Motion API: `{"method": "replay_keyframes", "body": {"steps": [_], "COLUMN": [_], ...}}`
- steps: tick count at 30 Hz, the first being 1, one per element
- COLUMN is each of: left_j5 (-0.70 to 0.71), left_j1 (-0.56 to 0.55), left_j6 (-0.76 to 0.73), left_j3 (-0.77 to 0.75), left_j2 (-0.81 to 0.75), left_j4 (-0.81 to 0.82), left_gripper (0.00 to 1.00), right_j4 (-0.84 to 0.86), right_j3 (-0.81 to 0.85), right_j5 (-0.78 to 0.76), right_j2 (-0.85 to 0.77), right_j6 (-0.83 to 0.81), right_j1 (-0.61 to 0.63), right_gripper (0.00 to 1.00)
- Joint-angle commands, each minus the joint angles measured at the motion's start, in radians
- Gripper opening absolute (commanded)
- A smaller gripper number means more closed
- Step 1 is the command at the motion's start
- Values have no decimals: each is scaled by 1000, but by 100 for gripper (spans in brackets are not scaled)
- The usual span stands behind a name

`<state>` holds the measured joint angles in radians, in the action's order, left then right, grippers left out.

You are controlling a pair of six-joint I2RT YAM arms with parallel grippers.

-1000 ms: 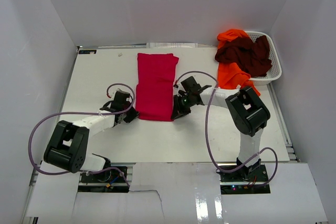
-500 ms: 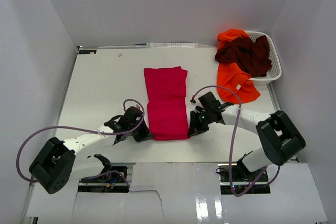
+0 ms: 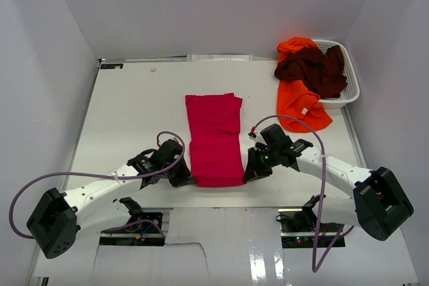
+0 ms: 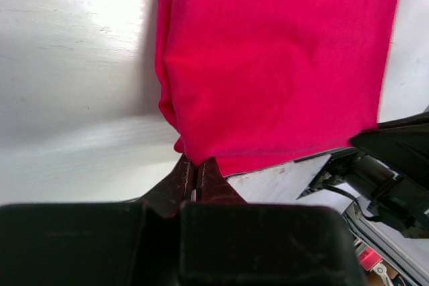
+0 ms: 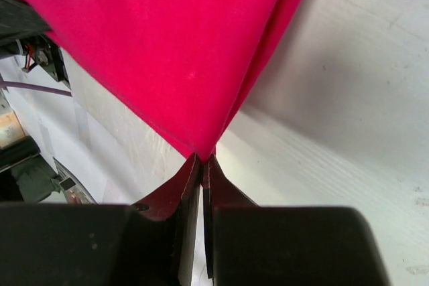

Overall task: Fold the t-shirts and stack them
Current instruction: Fold the long partially folded tshirt into a neat square

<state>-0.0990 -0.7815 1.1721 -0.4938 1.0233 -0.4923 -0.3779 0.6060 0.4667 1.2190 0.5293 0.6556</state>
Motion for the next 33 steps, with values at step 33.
{"method": "replay_keyframes", "body": {"steps": [33], "left_j5": [42], "left_j1": [340], "left_j6": [-290], "left_j3": [-684], "left_j2": [323], "left_j4": [-212], "left_gripper": [0], "right_j4": [-328], "right_j3": [758], "right_j5": [-22], "right_j2": [332], "right_j6": [-235], "right_j1": [-125], "right_gripper": [8]}}
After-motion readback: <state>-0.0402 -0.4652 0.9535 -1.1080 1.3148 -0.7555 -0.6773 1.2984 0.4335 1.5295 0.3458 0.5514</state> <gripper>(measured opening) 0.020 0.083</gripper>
